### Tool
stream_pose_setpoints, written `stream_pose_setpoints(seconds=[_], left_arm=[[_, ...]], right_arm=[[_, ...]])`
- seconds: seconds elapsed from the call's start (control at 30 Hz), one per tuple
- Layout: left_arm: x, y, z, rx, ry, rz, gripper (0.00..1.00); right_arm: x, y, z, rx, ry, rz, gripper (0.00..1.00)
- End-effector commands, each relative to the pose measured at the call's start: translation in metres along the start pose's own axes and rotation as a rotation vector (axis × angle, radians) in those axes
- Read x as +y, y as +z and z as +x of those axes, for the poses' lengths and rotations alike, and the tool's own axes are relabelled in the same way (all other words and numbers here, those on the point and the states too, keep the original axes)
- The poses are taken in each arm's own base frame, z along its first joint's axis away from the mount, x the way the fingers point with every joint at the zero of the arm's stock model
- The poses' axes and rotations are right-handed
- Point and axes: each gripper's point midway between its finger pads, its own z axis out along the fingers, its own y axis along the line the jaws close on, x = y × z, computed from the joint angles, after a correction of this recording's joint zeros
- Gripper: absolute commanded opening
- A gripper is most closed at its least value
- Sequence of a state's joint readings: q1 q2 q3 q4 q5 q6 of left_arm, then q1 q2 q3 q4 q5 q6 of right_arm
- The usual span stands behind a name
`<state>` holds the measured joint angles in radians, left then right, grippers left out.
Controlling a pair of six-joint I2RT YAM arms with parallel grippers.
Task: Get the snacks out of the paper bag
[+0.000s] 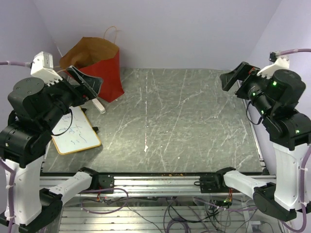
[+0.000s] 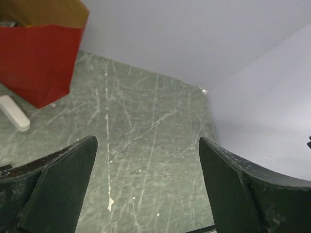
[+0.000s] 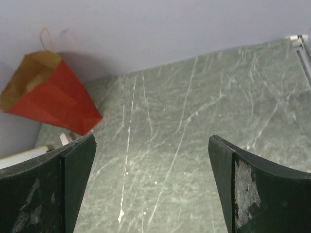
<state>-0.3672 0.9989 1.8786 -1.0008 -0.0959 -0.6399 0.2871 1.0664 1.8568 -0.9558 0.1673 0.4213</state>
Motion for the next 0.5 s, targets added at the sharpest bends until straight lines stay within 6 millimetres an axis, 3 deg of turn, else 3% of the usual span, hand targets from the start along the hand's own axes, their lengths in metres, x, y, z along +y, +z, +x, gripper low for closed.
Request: stream_pose_setpoints(seconds=[0.0, 0.23, 0.47], left_arm=[[0.017, 0.004, 0.018, 0.052, 0.002, -0.047, 0.95], [0.037, 0.021, 0.042, 0.124, -0.017, -0.102, 0.94], [0.042, 0.056, 0.057, 0.188, -0.049, -0.099, 0.94]], right_arm=[[-0.007, 0.006, 0.025, 0.074, 0.037, 0.025, 1.0], [-0.018, 0.024, 0.066, 0.194, 0.06, 0.069, 1.0], [-0.023, 0.04, 0.091, 0.252, 0.043, 0.073, 1.0]])
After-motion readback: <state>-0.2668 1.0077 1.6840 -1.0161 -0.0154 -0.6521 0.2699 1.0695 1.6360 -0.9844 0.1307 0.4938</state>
